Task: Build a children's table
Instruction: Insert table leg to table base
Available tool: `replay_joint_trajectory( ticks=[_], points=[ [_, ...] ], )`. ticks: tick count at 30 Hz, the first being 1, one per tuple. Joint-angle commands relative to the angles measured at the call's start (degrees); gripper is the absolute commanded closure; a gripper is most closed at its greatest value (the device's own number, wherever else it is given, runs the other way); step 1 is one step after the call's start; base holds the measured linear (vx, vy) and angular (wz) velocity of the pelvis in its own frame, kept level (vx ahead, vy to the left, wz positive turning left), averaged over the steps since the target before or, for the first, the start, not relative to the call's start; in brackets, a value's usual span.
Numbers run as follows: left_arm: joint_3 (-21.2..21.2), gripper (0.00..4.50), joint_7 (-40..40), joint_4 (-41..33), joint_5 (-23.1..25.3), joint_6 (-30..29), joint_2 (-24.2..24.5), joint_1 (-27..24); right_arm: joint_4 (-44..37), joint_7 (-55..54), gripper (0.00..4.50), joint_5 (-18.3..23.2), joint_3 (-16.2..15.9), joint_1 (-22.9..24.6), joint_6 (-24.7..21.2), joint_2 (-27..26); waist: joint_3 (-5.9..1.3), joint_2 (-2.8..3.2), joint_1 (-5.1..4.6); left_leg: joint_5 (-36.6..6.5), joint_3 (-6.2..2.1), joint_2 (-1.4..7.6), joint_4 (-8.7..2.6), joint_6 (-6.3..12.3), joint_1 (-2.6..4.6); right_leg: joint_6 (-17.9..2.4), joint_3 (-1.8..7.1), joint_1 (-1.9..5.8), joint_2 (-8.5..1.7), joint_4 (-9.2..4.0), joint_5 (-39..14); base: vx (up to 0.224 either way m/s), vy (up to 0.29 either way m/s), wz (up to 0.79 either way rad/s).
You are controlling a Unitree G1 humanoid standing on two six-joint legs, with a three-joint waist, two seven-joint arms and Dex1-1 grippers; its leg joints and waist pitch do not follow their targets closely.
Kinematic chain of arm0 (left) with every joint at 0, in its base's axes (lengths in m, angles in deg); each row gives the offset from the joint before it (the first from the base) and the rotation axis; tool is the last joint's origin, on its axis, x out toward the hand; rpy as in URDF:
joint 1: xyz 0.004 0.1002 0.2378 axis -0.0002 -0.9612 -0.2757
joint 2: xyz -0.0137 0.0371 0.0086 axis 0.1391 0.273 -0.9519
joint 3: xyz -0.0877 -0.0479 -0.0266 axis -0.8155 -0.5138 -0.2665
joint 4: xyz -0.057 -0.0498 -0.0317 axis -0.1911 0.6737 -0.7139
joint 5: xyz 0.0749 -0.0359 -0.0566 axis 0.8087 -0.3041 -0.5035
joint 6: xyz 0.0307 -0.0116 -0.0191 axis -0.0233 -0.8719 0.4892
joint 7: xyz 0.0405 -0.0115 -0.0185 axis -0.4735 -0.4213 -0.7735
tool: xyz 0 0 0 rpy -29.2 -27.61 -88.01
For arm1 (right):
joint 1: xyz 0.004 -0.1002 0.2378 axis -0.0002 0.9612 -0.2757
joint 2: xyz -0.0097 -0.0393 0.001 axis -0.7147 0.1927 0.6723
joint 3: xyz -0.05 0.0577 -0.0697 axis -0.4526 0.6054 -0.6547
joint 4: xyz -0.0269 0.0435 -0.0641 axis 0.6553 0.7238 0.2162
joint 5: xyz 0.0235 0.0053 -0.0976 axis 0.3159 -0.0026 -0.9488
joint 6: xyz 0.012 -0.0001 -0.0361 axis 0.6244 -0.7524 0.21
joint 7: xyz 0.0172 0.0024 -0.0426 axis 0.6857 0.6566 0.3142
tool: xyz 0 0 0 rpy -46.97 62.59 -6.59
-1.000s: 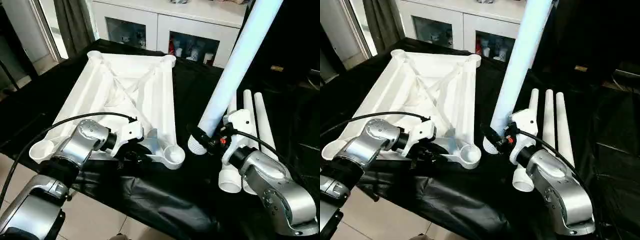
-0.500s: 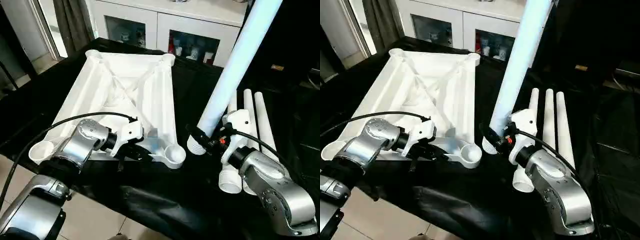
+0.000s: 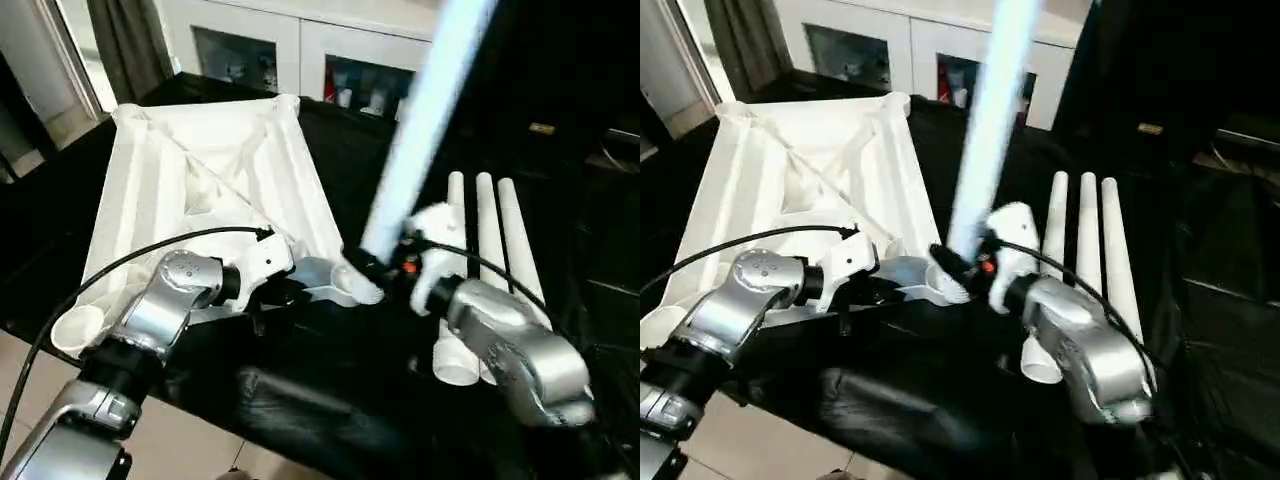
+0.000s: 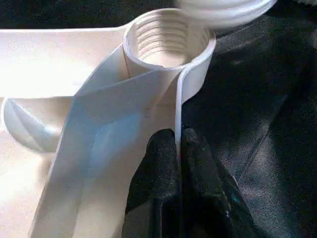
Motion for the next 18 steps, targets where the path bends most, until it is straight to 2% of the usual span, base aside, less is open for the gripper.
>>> replay_joint_trajectory(
  ticks=[1,2,5,6,8,11,14,18],
  points=[
    [-0.14,4.50,-0.81,-0.55,-3.11,-0.73,-1.74,-2.00,2.61,1.15,2.61,-1.39,-0.76,-1.83,1.54,-0.11,-3.09,-0.51,0.14,0.79,-0.79,3.04,-3.90,3.21,-0.25,-13.75,2.66,3.35,-5.26,-3.18,4.22,0.000,0.000,0.00],
    [-0.62,4.50,-1.32,-1.24,-3.02,-1.46,-2.08,-2.24,4.96,1.69,2.61,-1.88,-1.32,-3.30,2.20,-0.17,-2.82,-0.95,0.06,0.21,-0.66,2.98,-3.94,3.32,-0.31,-13.70,2.65,3.29,-5.23,-3.32,3.00,0.000,0.000,0.00],
    [-1.22,4.50,-1.57,-2.02,-3.18,-2.24,-2.47,-2.60,7.09,2.01,2.61,-2.51,-1.91,-4.39,3.20,-0.15,-2.82,-0.81,0.18,0.72,-0.54,3.13,-3.93,3.62,-0.07,-13.95,2.72,3.21,-5.35,-3.31,2.92,0.000,0.000,0.00],
    [-1.24,4.50,-1.37,-2.49,-3.00,-2.78,-2.28,-2.89,8.78,1.77,2.61,-3.05,-2.17,-5.12,3.69,-0.46,-2.80,-1.06,0.26,1.34,-0.45,3.15,-3.85,4.10,-0.03,-14.20,2.75,3.20,-5.25,-3.15,4.64,0.000,0.000,0.00],
    [-0.63,4.50,-0.75,-3.23,-2.30,-3.47,-1.53,-3.33,11.27,1.80,2.61,-3.54,-2.38,-6.18,4.45,-0.96,-2.68,-1.20,0.16,1.06,-0.46,3.10,-3.94,4.22,-0.10,-14.00,2.66,3.14,-5.25,-3.20,4.00,0.000,0.000,0.00],
    [-0.13,4.50,-0.07,-3.81,-1.93,-4.20,-0.81,-3.61,13.23,2.38,2.61,-4.23,-2.81,-7.02,5.27,-1.32,-2.51,-1.19,0.02,-0.39,-0.43,3.19,-4.06,3.51,0.00,-13.94,2.74,3.12,-5.37,-3.50,1.14,0.000,0.000,0.00],
    [0.19,4.50,1.26,-4.27,-1.71,-5.31,-0.07,-3.75,15.48,2.64,2.61,-4.79,-3.11,-8.12,6.32,-1.79,-2.52,-1.17,-0.21,0.17,-0.46,3.17,-4.08,3.57,0.01,-14.21,2.69,3.12,-5.28,-3.32,2.45,0.000,0.000,0.00],
    [0.98,4.50,2.76,-4.37,-0.82,-6.21,1.00,-3.40,19.76,3.25,2.61,-5.65,-3.24,-10.45,7.70,-1.99,-2.58,-1.12,-0.58,-0.60,-0.45,3.20,-4.09,3.15,0.05,-14.65,2.75,3.20,-5.40,-3.47,1.33,0.000,0.000,0.00]
  ],
)
